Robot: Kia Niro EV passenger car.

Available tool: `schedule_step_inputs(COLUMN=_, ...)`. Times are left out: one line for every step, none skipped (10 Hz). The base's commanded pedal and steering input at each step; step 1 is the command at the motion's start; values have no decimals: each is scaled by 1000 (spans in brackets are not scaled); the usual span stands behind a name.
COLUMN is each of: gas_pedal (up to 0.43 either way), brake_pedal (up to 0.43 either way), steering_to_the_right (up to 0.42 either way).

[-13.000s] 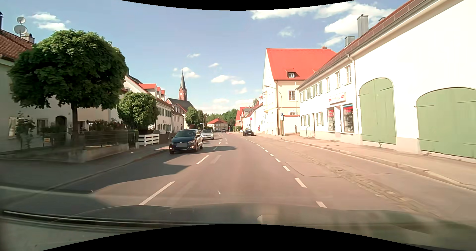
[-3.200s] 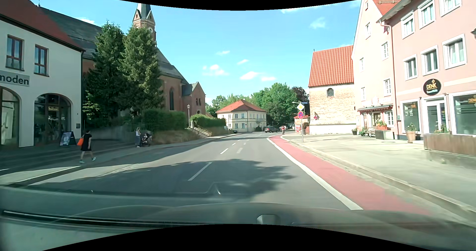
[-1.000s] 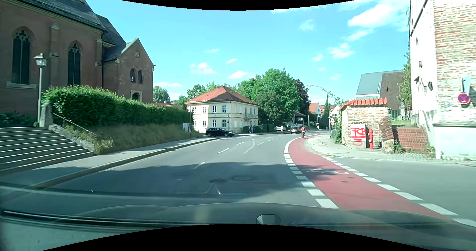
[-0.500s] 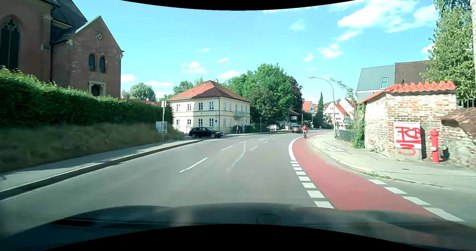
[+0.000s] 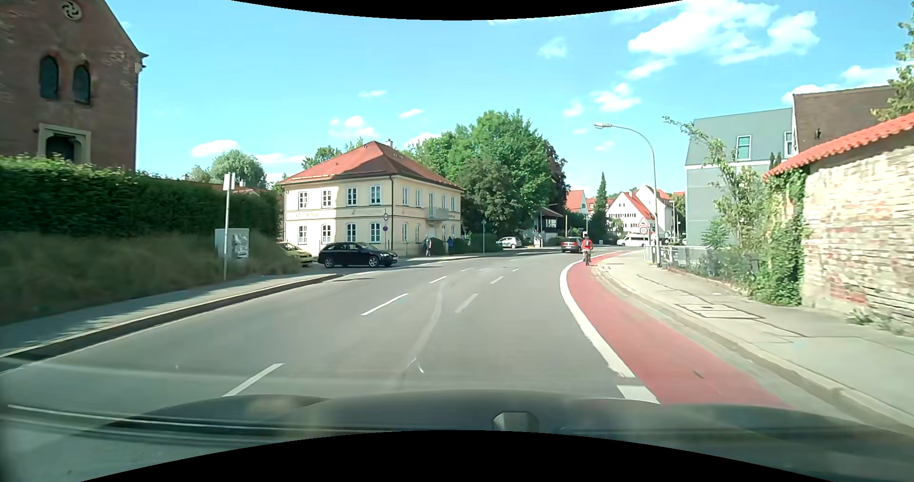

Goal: Follow the waypoints while adhering to traffic rules and regulations

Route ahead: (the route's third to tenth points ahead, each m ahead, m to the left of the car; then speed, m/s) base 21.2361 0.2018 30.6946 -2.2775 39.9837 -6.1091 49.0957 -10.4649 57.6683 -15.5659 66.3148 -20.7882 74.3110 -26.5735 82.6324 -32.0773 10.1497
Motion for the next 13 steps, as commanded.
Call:
schedule_step_inputs(gas_pedal=0, brake_pedal=140, steering_to_the_right=53)
schedule_step_inputs(gas_pedal=0, brake_pedal=183, steering_to_the_right=53)
schedule_step_inputs(gas_pedal=0, brake_pedal=189, steering_to_the_right=53)
schedule_step_inputs(gas_pedal=0, brake_pedal=189, steering_to_the_right=53)
schedule_step_inputs(gas_pedal=0, brake_pedal=195, steering_to_the_right=53)
schedule_step_inputs(gas_pedal=0, brake_pedal=220, steering_to_the_right=52)
schedule_step_inputs(gas_pedal=0, brake_pedal=232, steering_to_the_right=52)
schedule_step_inputs(gas_pedal=0, brake_pedal=232, steering_to_the_right=52)
schedule_step_inputs(gas_pedal=0, brake_pedal=232, steering_to_the_right=50)
schedule_step_inputs(gas_pedal=0, brake_pedal=232, steering_to_the_right=48)
schedule_step_inputs(gas_pedal=0, brake_pedal=226, steering_to_the_right=48)
schedule_step_inputs(gas_pedal=0, brake_pedal=207, steering_to_the_right=46)
schedule_step_inputs(gas_pedal=0, brake_pedal=201, steering_to_the_right=44)
